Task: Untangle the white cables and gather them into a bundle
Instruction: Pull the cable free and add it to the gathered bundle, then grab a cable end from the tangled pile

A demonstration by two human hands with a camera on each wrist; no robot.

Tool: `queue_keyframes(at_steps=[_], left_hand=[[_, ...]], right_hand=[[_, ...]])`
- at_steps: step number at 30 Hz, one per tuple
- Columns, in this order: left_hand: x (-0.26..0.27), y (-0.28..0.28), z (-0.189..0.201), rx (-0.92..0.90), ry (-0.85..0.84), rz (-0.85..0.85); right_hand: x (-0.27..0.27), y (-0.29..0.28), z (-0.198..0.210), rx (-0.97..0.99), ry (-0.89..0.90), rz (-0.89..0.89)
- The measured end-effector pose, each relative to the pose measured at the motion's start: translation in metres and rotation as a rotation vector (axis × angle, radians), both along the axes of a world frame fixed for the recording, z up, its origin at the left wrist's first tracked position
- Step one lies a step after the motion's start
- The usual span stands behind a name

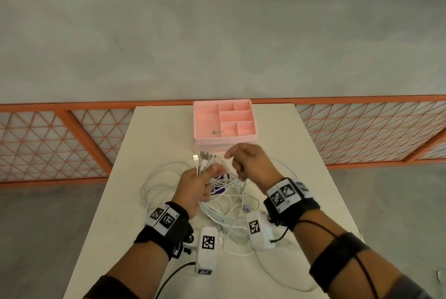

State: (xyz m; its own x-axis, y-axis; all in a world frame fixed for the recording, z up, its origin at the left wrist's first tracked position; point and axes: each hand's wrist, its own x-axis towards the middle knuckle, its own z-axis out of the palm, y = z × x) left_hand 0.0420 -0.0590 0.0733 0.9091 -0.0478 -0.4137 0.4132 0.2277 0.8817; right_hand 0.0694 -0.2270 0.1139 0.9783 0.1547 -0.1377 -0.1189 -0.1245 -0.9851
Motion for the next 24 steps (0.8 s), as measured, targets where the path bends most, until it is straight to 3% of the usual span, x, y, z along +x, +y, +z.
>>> queue_keyframes(at_steps=[4, 9, 13, 19, 21, 24], left_hand=[[0.009, -0.009, 0.012, -0.002, -0.035, 0.068], [0.013, -0.01, 0.014, 0.017, -0.013, 0.181], [0.019, 0.013, 0.016, -0.053, 0.002, 0.304], [0.031, 0.05, 0.011, -0.137, 0.015, 0.484], [0.03, 0.048, 0.008, -0.122, 0.005, 0.476], [0.022, 0.029, 0.006, -0.102, 0.019, 0.366]], right_hand=[[-0.018, 0.017, -0.022, -0.14, 0.002, 0.149], [-0.022, 0.011, -0.029, -0.253, -0.025, 0.179], [-0.018, -0.028, -0.045, -0.432, -0.027, 0.169], [-0.018, -0.101, -0.059, -0.547, 0.113, -0.002], [-0.016, -0.111, -0.054, -0.456, 0.141, -0.111], [-0.01, -0.098, -0.033, -0.098, 0.221, -0.274]])
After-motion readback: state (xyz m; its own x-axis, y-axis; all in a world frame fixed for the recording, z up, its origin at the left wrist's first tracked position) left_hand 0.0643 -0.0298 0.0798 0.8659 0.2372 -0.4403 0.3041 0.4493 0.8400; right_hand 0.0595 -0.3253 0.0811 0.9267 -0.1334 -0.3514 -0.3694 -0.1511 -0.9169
